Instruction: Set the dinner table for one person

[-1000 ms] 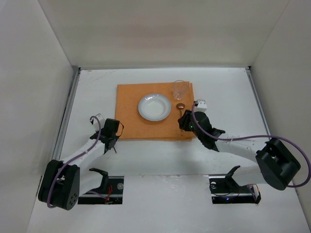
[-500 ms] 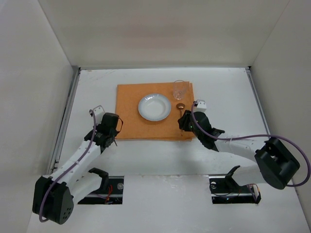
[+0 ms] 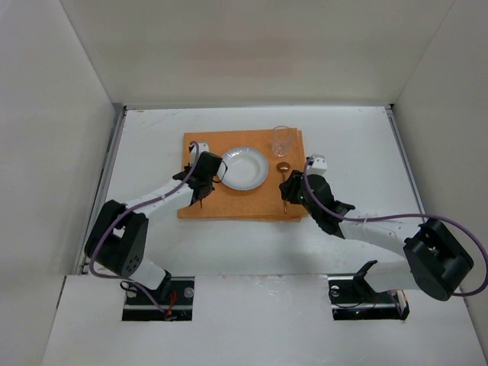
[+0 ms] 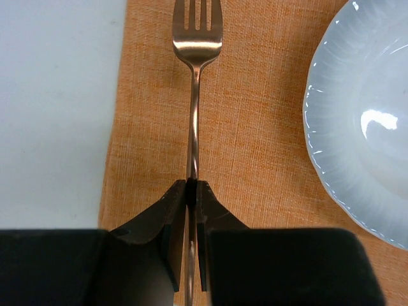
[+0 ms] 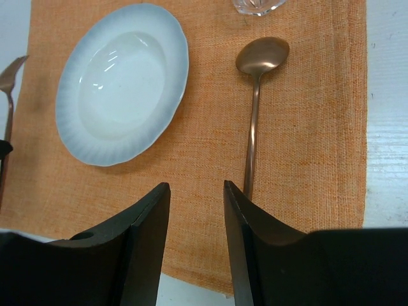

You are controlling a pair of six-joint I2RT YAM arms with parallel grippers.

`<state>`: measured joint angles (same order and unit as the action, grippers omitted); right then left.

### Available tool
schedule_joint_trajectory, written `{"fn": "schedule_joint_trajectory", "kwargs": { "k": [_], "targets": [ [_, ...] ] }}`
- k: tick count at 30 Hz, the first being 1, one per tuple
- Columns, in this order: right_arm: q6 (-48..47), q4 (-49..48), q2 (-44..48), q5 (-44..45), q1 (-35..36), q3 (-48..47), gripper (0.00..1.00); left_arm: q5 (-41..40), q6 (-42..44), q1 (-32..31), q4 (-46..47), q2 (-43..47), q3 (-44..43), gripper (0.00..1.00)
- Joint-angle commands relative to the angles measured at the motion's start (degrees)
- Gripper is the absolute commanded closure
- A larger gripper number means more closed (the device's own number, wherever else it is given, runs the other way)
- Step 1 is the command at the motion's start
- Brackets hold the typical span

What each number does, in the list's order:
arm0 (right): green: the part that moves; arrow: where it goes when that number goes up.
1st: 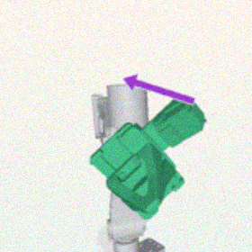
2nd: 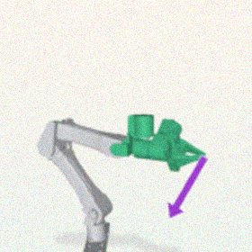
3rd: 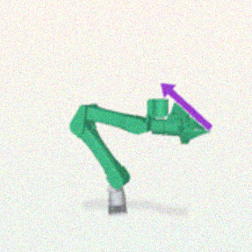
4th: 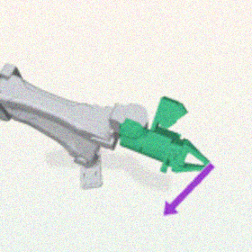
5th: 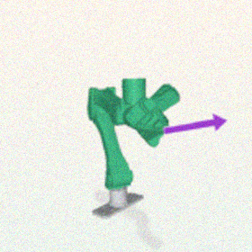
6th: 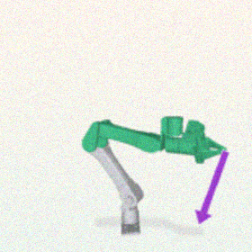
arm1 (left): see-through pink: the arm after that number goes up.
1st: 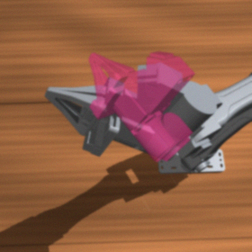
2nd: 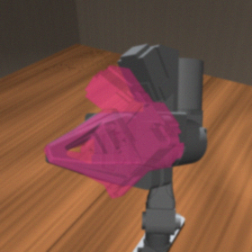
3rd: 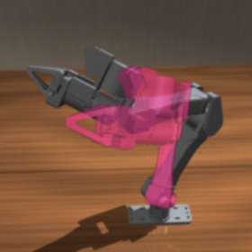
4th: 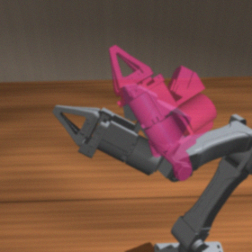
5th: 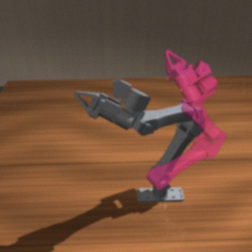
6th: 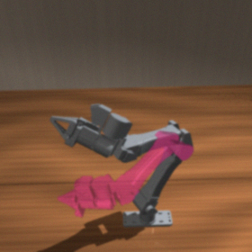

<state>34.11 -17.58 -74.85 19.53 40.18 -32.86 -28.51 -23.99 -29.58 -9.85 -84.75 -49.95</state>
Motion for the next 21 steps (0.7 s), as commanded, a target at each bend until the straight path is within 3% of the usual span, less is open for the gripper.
{"fn": "schedule_joint_trajectory", "kwargs": {
  "k": [1,10,21],
  "targets": [
    [0.2,-3.5,1.3,2.0,-0.3,0.4,0.55,-0.8,7.1,-0.5,3.2,-1.5,-3.2,0.94],
    [-0.7,-3.7,1.3,5.8,-0.6,1.0,0.54,-2.1,11.4,-1.1,9.7,-5.6,0.3,0.94],
    [-0.6,-3.7,0.2,5.0,-1.3,0.8,0.54,-7.1,13.9,-2.5,9.4,-9.7,-0.1,0.91]
  ]
}}
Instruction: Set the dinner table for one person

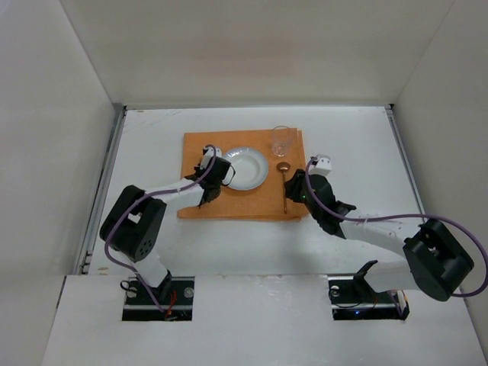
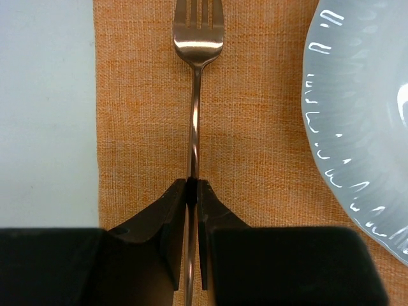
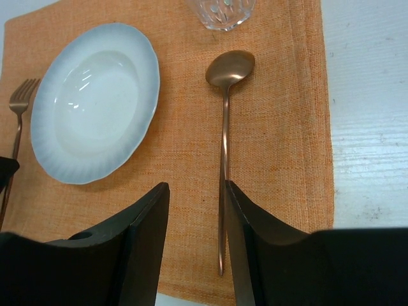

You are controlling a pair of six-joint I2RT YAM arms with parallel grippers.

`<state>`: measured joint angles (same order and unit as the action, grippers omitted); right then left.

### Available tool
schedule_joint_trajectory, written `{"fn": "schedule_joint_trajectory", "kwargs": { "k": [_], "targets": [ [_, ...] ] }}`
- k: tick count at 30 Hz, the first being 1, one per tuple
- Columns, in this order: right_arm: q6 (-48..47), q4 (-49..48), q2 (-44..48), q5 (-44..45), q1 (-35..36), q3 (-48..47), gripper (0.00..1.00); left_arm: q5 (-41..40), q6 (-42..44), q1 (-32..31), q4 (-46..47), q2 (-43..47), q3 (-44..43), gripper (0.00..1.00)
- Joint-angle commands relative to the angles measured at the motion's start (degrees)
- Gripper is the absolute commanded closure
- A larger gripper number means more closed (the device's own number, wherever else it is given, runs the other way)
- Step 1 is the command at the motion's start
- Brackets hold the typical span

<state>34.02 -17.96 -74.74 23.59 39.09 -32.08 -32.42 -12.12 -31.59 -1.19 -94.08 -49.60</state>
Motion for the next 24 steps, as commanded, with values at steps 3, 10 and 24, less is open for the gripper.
{"fn": "schedule_joint_trajectory", "kwargs": {
  "k": [3,10,24],
  "targets": [
    [-0.4,-3.7,0.2,0.8,-0.5,0.3,0.54,-3.7,2.1,-0.6,0.2,-1.5,-0.8,0.91],
    [-0.2,-3.5,-0.8,0.1,-0.5,-0.2,0.54,-6.7,2.5,-1.7,0.7,-2.9,-1.1,0.81],
    [-0.4,-3.7,0.3,-0.3,-0.2,0.0,0.55,-11.4,-4.6,-3.3,2.3,13.3,0.6,0.51]
  ]
}}
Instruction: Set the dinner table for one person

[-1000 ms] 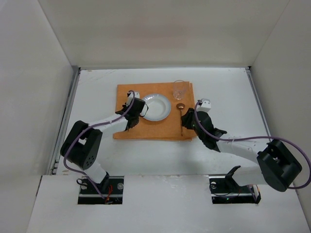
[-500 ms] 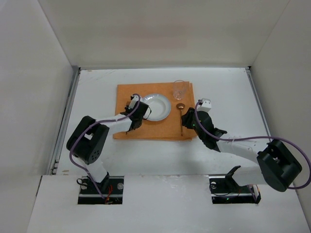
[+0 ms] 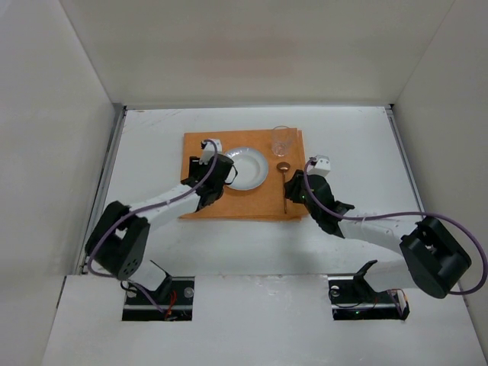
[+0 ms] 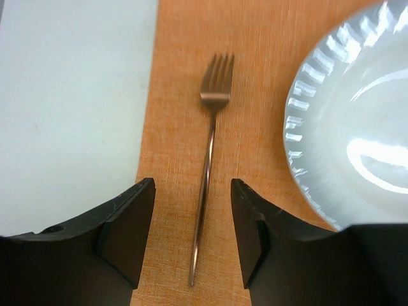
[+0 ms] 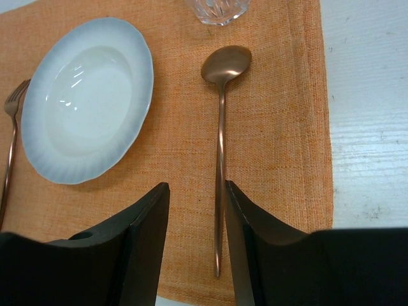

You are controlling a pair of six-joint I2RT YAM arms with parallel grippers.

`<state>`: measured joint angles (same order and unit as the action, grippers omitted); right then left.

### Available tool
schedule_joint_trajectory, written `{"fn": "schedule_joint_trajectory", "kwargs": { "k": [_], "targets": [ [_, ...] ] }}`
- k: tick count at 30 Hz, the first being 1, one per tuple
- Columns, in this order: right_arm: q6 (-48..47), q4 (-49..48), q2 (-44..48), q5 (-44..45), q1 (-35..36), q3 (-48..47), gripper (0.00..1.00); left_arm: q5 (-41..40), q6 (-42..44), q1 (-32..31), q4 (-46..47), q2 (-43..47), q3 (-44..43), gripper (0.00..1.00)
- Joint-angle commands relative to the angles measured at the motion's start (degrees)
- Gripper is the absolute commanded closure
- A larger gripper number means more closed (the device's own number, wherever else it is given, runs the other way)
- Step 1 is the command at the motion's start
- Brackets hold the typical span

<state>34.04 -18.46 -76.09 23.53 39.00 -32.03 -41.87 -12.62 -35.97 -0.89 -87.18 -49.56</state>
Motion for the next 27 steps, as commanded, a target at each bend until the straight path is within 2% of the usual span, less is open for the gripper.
{"fn": "schedule_joint_trajectory", "kwargs": {
  "k": [1,2,4,8,12,14,17,19,22,27],
  "targets": [
    [-0.3,-3.3,1.7,-0.2,-0.1,0.0,0.56,-0.9,-5.9,2.0,2.5,8.5,1.6,0.51],
    [-0.1,-3.3,1.3,-0.5,-0.1,0.0,0.58,1.0,-7.6,2.8,2.6,10.5,2.4,0.51],
    [-0.1,-3.2,0.3,-1.4,0.0,-0.5,0.68,5.3,-11.1,4.6,3.0,15.0,5.0,0.53],
    [0.4,-3.2,0.5,-2.5,0.0,-0.5,0.86,7.6,-19.7,10.1,1.6,24.8,11.2,0.60],
    [3.0,-3.9,5.4,-2.0,-1.8,2.3,0.89,8.8,-28.5,18.5,-3.8,35.0,18.3,0.65],
    [3.7,-6.2,8.8,-0.6,-3.5,5.0,0.83,9.8,-32.4,23.2,-6.8,39.4,21.6,0.65],
    [6.7,-8.2,13.2,1.3,-6.6,8.7,0.64,10.8,-34.8,28.5,-10.6,43.3,24.4,0.63],
    [8.1,-8.9,15.5,1.5,-8.4,10.4,0.54,11.0,-35.5,31.1,-11.8,44.4,26.0,0.61],
    [10.2,-9.9,16.9,2.6,-11.4,12.6,0.49,11.6,-35.8,32.6,-12.3,43.5,26.3,0.59],
    [11.7,-9.5,19.0,2.8,-14.3,14.2,0.47,12.3,-37.3,32.3,-10.3,43.9,27.3,0.56]
  ]
}}
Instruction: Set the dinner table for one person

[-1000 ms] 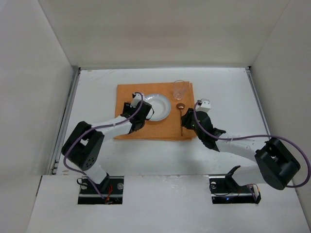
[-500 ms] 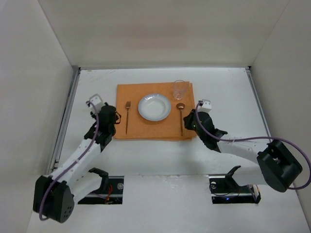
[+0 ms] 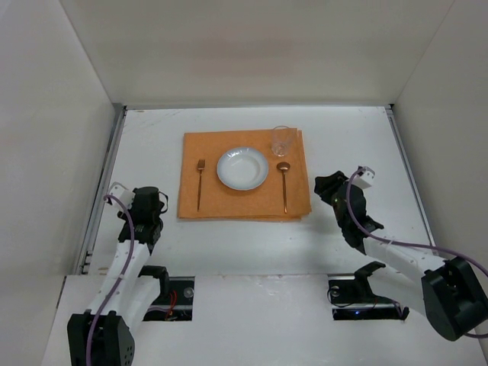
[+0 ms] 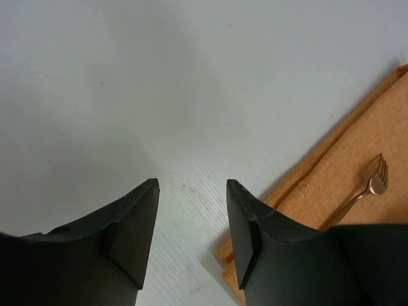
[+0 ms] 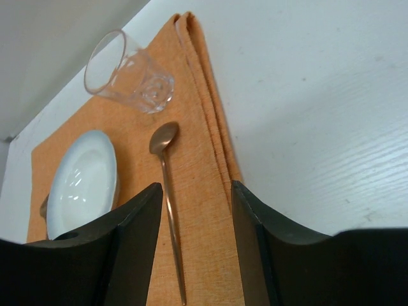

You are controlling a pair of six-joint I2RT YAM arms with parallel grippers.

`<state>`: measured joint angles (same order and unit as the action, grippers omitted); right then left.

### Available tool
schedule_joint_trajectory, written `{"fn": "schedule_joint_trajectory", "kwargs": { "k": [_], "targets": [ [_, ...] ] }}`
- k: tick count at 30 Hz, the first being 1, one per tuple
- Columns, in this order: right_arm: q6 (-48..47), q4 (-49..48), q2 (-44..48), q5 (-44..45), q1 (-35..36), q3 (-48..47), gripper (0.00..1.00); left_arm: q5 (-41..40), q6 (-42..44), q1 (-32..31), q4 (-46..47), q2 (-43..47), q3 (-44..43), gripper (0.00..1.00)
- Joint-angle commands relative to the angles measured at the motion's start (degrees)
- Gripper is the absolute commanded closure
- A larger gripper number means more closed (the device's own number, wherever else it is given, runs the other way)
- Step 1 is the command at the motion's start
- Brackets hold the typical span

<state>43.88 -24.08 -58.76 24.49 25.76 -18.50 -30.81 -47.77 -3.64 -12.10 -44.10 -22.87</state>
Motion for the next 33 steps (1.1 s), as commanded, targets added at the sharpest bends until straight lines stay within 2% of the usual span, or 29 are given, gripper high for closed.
{"fn": "schedule_joint_trajectory", "kwargs": {
  "k": [1,11,19,33],
  "targets": [
    [2.1,-3.8,1.7,2.1,-1.4,0.7,0.46,1.5,-2.0,-0.3,1.5,1.1,0.5,0.55],
    [1.7,-4.5,2.2,2.0,-1.3,0.8,0.46,1.5,-1.5,-2.2,2.4,-7.1,-2.4,0.46],
    [1.6,-4.5,2.0,2.0,-0.8,0.6,0.46,1.2,-2.1,-4.8,4.5,-10.2,-3.8,0.47],
    [1.5,-4.6,0.4,0.8,0.3,-0.2,0.50,1.0,-1.3,-5.1,6.4,-11.3,-4.1,0.48]
  ]
}}
